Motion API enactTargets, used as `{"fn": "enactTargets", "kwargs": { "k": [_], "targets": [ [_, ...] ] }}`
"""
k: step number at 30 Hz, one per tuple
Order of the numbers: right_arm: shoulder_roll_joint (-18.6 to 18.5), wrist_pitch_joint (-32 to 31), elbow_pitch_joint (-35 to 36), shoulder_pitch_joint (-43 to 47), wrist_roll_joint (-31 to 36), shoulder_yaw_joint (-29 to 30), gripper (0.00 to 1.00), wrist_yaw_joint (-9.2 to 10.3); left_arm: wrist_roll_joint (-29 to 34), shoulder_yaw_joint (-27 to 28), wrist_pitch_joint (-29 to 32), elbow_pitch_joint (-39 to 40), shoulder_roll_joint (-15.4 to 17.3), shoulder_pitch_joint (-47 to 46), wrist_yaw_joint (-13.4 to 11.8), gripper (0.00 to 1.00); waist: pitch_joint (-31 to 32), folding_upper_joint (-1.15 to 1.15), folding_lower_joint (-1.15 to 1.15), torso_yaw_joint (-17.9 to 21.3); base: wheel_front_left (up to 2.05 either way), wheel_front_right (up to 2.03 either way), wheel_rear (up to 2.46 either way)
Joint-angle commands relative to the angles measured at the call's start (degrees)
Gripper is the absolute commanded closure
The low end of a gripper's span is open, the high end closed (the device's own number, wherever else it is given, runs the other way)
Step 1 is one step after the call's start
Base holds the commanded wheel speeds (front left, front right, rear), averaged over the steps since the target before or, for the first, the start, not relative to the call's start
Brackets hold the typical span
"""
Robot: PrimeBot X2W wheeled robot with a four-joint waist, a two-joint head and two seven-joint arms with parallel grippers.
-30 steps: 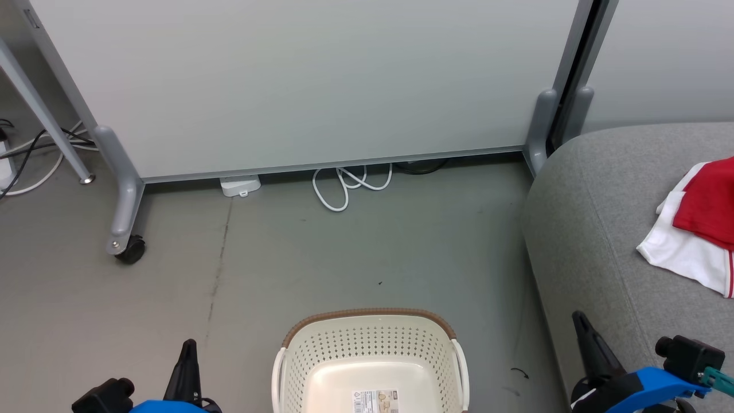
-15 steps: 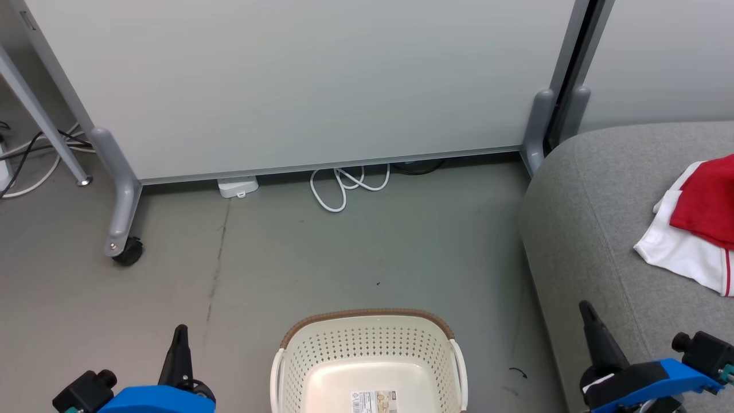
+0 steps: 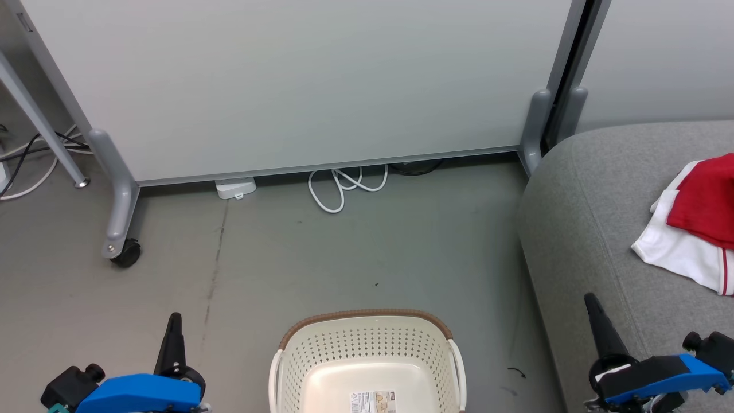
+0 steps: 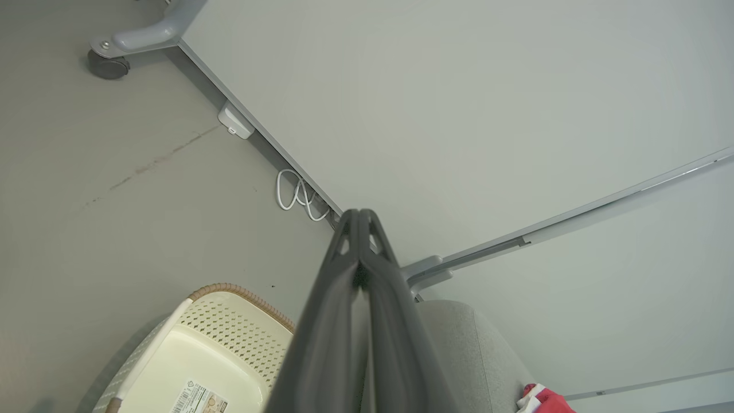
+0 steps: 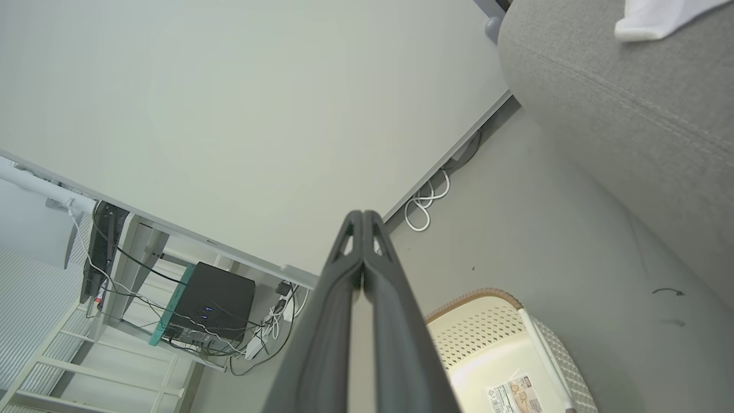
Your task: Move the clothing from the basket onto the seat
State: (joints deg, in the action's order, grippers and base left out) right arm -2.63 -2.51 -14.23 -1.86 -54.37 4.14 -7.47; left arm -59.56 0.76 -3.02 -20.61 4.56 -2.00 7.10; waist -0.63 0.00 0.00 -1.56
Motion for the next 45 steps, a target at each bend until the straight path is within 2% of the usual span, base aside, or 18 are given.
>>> {"fn": "enactTargets", "kwargs": {
  "k": [1,22,45],
  "targets": [
    [-0.2,-0.2,0.6,-1.6,-2.1,0.3,1.00,-0.02,-1.7,0.5,0.5,1.0,0.0,-1.5,0.3,1.00,0.0,0.00,0.00,0.0,0.00,0.00,0.00],
    [-0.3,-1.6,0.5,-2.7,-15.0,1.0,1.00,-0.03,-12.9,2.5,3.9,3.1,-0.6,-2.6,0.4,1.00,0.1,0.00,0.00,0.5,0.00,0.00,0.00],
    [-0.3,-2.9,0.4,-3.8,-26.2,1.7,1.00,-0.03,-22.6,4.1,6.7,4.9,-1.1,-3.6,0.5,1.00,0.3,0.00,0.00,0.9,0.00,0.00,0.00]
  ]
}}
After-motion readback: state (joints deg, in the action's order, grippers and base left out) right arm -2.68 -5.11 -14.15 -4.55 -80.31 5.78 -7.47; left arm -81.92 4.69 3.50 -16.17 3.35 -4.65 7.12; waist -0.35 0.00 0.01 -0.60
